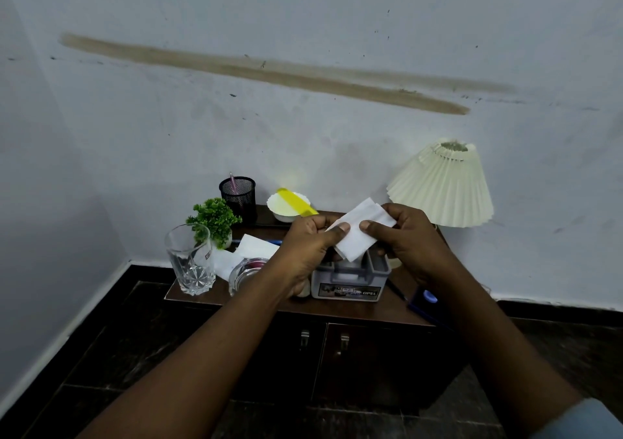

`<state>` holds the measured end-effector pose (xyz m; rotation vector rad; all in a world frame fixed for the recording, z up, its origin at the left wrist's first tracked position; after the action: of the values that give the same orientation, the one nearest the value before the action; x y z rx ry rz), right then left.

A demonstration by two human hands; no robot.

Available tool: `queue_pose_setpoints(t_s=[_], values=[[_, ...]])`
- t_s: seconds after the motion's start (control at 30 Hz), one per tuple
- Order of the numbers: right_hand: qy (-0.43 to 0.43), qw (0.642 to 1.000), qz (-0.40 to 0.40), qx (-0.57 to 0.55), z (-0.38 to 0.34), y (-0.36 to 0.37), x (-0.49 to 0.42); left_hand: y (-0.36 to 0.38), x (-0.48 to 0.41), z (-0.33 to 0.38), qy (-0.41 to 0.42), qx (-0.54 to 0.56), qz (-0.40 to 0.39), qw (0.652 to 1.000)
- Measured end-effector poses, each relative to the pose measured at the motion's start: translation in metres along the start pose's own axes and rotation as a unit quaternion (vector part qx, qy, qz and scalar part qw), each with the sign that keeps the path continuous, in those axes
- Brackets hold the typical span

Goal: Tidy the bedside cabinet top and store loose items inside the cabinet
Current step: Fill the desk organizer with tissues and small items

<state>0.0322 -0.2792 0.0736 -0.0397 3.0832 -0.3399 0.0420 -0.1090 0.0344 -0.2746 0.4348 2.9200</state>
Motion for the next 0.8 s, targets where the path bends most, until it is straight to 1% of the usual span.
queue_pose_setpoints(t_s=[0.1,0.2,0.23,0.27,0.33,0.4,0.5,0.67,0.8], values=[[-0.020,0.999,0.009,0.035,-0.005,0.000,0.003,-0.002,0.000,-0.001,0.006,0.000,-0.004,1.000],[-0.016,1.000,-0.003,0.015,-0.006,0.002,0.004,-0.005,-0.002,-0.003,0.005,-0.018,0.001,1.000],[-0.019,1.000,0.009,0.012,-0.007,0.001,0.004,-0.004,-0.002,-0.004,0.002,-0.012,0.001,1.000],[-0.031,0.998,0.041,0.026,-0.008,-0.004,0.003,-0.003,-0.002,-0.004,-0.001,0.002,0.003,1.000],[-0.068,0.980,0.145,0.120,-0.012,-0.022,0.000,-0.004,-0.003,-0.003,-0.010,0.030,0.022,0.999],[-0.087,0.949,0.210,0.217,-0.014,-0.036,-0.002,-0.008,-0.004,-0.001,-0.013,0.022,0.060,0.998],[-0.066,0.927,0.234,0.287,-0.003,-0.046,-0.007,-0.017,-0.006,0.000,-0.006,-0.010,0.102,0.995],[-0.043,0.899,0.243,0.362,0.015,-0.035,-0.012,-0.023,-0.008,-0.004,-0.021,0.011,0.112,0.993],[-0.069,0.859,0.243,0.445,0.020,-0.018,-0.015,-0.026,-0.009,-0.006,-0.027,0.012,0.120,0.992]])
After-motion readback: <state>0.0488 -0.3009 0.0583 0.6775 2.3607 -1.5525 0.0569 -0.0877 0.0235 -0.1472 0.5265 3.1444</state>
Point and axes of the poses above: each hand's wrist, its own x-axis away from the middle knuckle, its own y-axis out of the palm, z = x × y, the point moved 6 cm from there along -x, towards the middle knuckle, and after that the axes turned 9 degrees about y, right-handed, at the moved point
